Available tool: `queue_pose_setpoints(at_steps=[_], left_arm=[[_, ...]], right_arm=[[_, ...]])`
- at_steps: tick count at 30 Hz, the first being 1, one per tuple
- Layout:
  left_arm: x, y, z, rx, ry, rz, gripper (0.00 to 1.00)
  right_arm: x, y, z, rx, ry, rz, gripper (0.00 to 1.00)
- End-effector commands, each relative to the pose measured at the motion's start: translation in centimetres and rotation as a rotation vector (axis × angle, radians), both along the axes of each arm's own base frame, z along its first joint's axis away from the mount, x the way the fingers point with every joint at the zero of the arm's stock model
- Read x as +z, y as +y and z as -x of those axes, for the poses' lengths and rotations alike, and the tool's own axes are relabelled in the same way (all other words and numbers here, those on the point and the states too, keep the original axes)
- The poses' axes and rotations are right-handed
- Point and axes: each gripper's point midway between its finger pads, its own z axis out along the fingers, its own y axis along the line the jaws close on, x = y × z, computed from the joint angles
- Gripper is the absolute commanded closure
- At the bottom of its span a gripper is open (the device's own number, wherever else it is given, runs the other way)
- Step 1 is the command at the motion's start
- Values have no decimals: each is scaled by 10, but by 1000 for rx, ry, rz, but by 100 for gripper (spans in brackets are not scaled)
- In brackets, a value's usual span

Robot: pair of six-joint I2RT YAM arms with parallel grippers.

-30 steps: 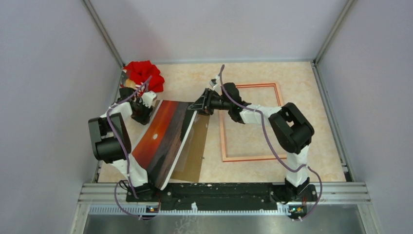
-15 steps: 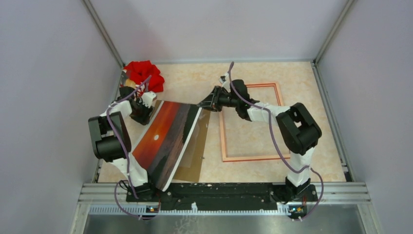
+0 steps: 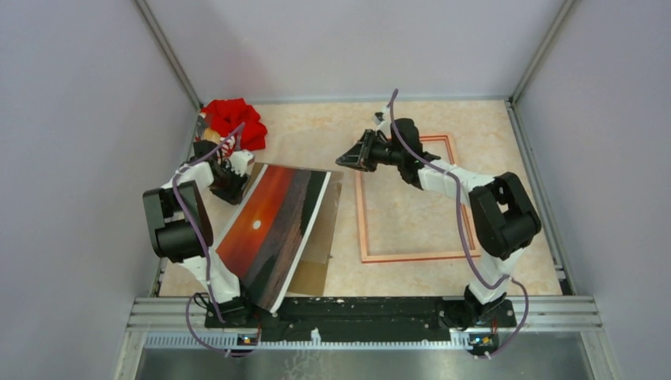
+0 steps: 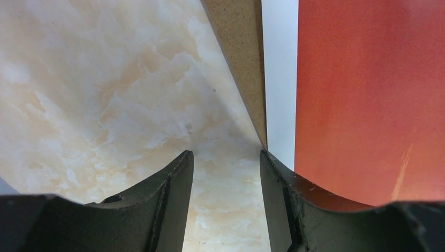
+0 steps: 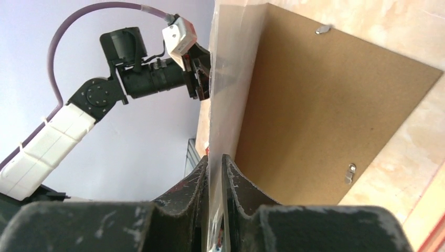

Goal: Put the photo into the frame

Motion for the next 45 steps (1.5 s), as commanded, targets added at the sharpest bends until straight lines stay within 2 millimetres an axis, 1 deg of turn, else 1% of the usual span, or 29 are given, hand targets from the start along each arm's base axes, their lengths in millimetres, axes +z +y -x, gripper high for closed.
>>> queue_pose_setpoints(at_steps=[1, 4, 6, 8, 9, 11, 12, 14, 17, 19, 21, 22, 23, 24, 25, 26, 27, 29, 31, 33, 35, 36, 38, 40, 41, 42, 44, 45], left_arm=[[2, -3, -1, 6, 16, 24, 43], [6, -3, -2, 5, 13, 26, 43], [11, -4, -6, 5, 3, 33, 43], [19, -7, -10, 2, -7, 47, 42], [23, -10, -12, -1, -9, 51, 40], [33, -16, -18, -7, -22, 58, 37], [39, -22, -21, -20, -31, 62, 36], [55, -32, -29, -42, -59, 59, 33], [89, -55, -43, -97, -119, 62, 29], [120, -76, -50, -137, -155, 85, 24], [155, -101, -53, -192, -203, 118, 20], [170, -113, -52, -223, -223, 135, 19], [190, -130, -51, -269, -265, 148, 16], [207, -145, -48, -310, -299, 159, 12], [224, -157, -43, -349, -338, 164, 8], [242, -169, -39, -390, -381, 163, 2], [261, -182, -30, -436, -429, 159, 1], [290, -208, -15, -522, -503, 163, 1], [315, -235, 2, -603, -566, 190, 1], [337, -263, 19, -646, -605, 235, 1], [359, -290, 36, -677, -619, 299, 1], [370, -308, 49, -712, -617, 338, 1], [387, -332, 69, -752, -616, 387, 1], [391, -349, 84, -767, -605, 407, 1], [388, -355, 91, -775, -588, 414, 1], [381, -360, 95, -777, -562, 416, 1], [368, -363, 98, -746, -521, 429, 1], [363, -362, 98, -731, -512, 432, 1]], right_arm=[[28, -10, 3, 15, -85, -4, 92], [37, -29, -4, -17, -110, 35, 99], [47, -50, -12, -59, -150, 116, 100], [57, -77, -19, -118, -193, 241, 100], [57, -93, -16, -144, -184, 328, 100], [73, -120, -18, -212, -240, 468, 100], [82, -132, -16, -238, -261, 512, 100], [100, -154, -13, -295, -293, 563, 100], [129, -175, -2, -349, -357, 589, 100], [150, -185, 3, -392, -395, 595, 100], [172, -193, 7, -447, -411, 588, 100], [183, -194, 10, -464, -428, 571, 100], [195, -193, 13, -467, -455, 543, 100], [205, -192, 16, -468, -482, 517, 100], [216, -192, 20, -475, -511, 493, 100], [225, -194, 21, -491, -531, 483, 100], [233, -196, 22, -512, -541, 471, 100], [243, -203, 22, -583, -508, 444, 100], [251, -203, 23, -642, -487, 407, 100], [260, -193, 29, -705, -489, 384, 100], [262, -187, 33, -783, -477, 386, 100], [262, -183, 35, -817, -468, 387, 100], [257, -177, 34, -879, -440, 400, 100], [250, -168, 30, -904, -412, 400, 100], [247, -163, 28, -904, -398, 397, 100], [245, -159, 26, -914, -385, 388, 100], [246, -150, 22, -901, -394, 374, 100], [250, -145, 22, -881, -415, 366, 100]])
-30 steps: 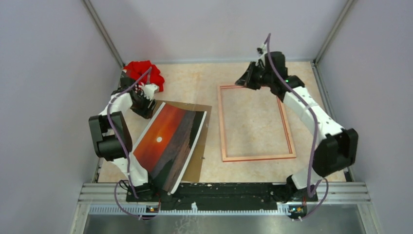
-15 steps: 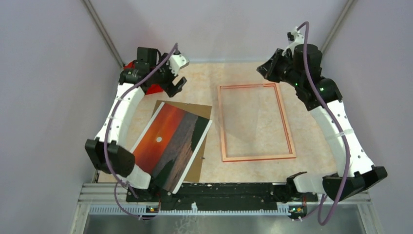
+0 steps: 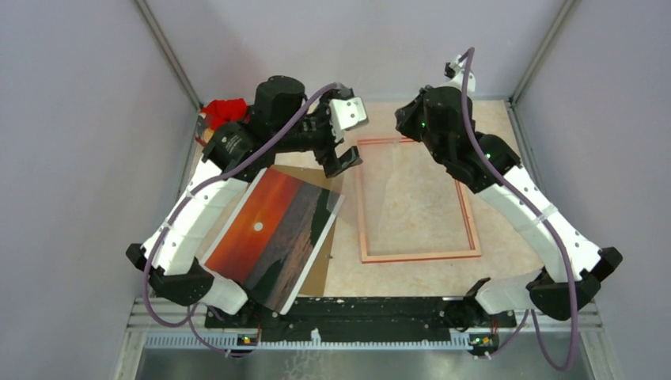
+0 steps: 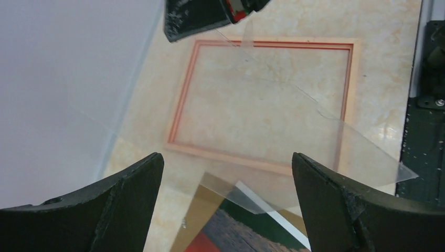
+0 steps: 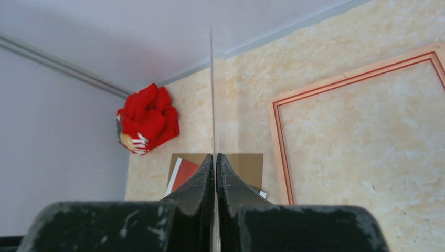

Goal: Put the photo into the frame

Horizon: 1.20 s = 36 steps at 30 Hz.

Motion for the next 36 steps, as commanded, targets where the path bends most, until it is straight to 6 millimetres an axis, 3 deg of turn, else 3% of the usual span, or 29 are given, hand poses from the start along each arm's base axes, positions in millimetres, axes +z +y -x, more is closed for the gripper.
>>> queue_pose_setpoints(at_steps=[1, 5, 7, 9, 14, 16, 21, 25, 27, 32, 36], left_arm=[[-37, 5, 1, 104, 150, -25, 1], [-29, 16, -6, 170, 65, 45, 1], [-32, 22, -5, 172, 45, 39, 1], [-44, 27, -10, 187, 76, 18, 1], [-94, 41, -30, 249, 132, -72, 1], [-115, 45, -39, 279, 155, -104, 1], [-169, 42, -63, 320, 270, -129, 1], [-234, 24, -79, 334, 429, -172, 4], [-258, 11, -87, 329, 509, -175, 4], [-305, -19, -120, 385, 673, -193, 8], [-329, -34, -136, 400, 724, -177, 10]], right_arm=[[42, 3, -12, -56, -122, -87, 100], [57, 4, -3, 48, -193, -45, 100], [52, -12, -6, 75, -158, -22, 100], [28, -29, -11, 131, -60, -22, 100], [-39, -57, -19, 368, 147, -95, 100], [-62, -75, -21, 382, 226, -103, 100], [-90, -131, -29, 263, 283, -14, 100], [-104, -145, -30, 236, 306, -57, 100], [-106, -148, -28, 219, 305, -50, 100], [-87, -158, -13, 169, 264, -41, 100], [-75, -165, -5, 145, 252, -28, 100]])
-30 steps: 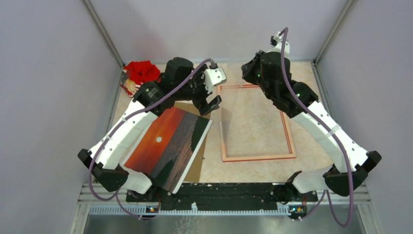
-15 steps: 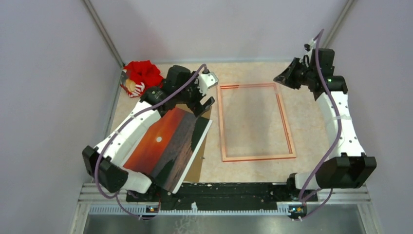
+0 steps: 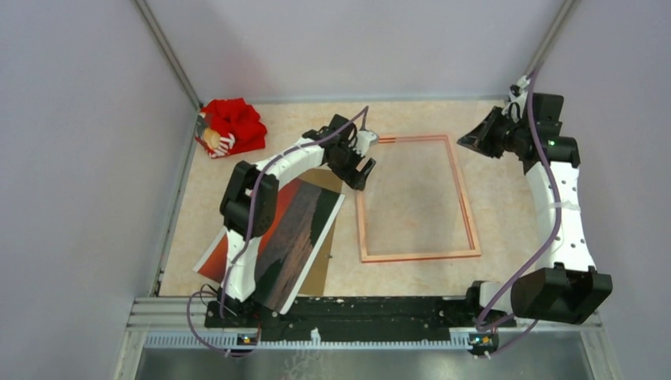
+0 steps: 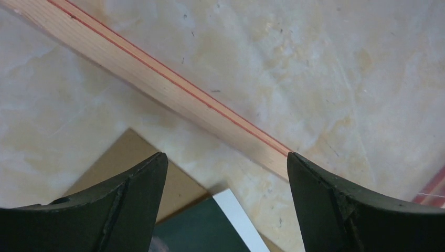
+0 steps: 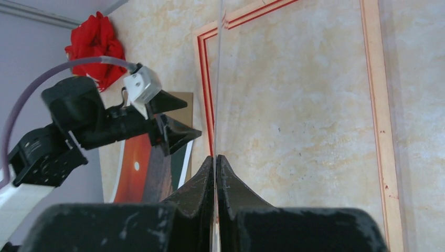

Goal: Put the photo into the frame

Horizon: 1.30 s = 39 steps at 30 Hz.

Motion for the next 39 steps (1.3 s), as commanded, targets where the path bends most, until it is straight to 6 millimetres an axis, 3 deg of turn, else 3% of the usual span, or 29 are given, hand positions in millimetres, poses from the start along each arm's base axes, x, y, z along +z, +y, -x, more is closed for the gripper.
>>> queue_pose_setpoints(at_steps=[1, 6, 14, 18, 25, 31, 35, 39], left_arm=[[13, -26, -17, 48, 11, 108, 11], [-7, -34, -14, 44, 63, 137, 16], [-29, -24, -15, 22, 29, 75, 51], [-38, -9, -18, 4, -33, 7, 59], [-53, 16, -18, -69, -137, -110, 60], [-60, 45, -31, -75, -213, -217, 60], [-51, 61, -43, -13, -183, -178, 55], [-29, 56, -44, -13, -195, -107, 48]], right_arm=[[45, -8, 13, -14, -124, 27, 100], [55, -8, 16, -11, -135, 29, 100], [52, -4, 12, -1, -127, 6, 100], [49, -2, 10, 1, -121, -16, 100], [42, 6, 9, 11, -115, -83, 100], [20, 15, 10, 13, -78, -91, 100], [-2, 21, 8, 10, -41, -71, 100], [-21, 28, 5, 21, -13, -82, 100]])
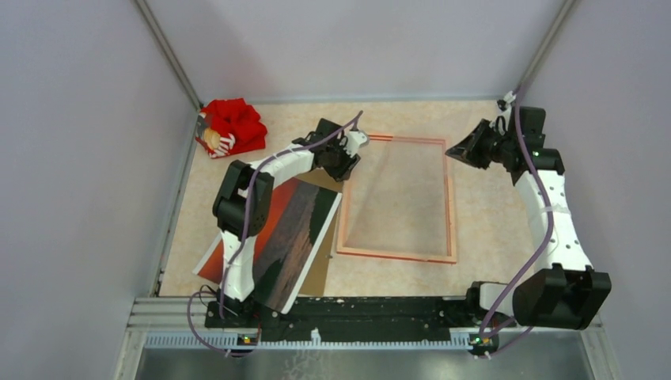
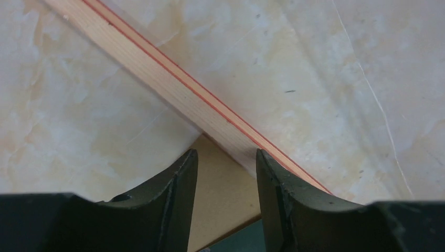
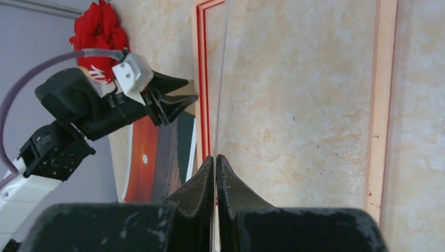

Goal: Put the photo into the frame

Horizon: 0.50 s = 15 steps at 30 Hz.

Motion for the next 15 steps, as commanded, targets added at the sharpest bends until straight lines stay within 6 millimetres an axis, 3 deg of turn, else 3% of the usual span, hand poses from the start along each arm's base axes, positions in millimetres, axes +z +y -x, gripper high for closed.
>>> queue_pose_setpoints(at_steps=[1, 8, 10, 15], left_arm=[[0, 34, -2, 47, 8, -65, 46], [13, 14, 5, 60, 132, 52, 39], [22, 13, 4, 67, 143, 86, 39], [48, 33, -10, 111, 120, 133, 41]], right_arm=[[-1, 12, -3, 21, -35, -17, 100], [-12, 27, -6, 50, -37, -41, 100], [-12, 39, -6, 88, -47, -51, 100], [1, 50, -17, 129, -97, -91, 100]])
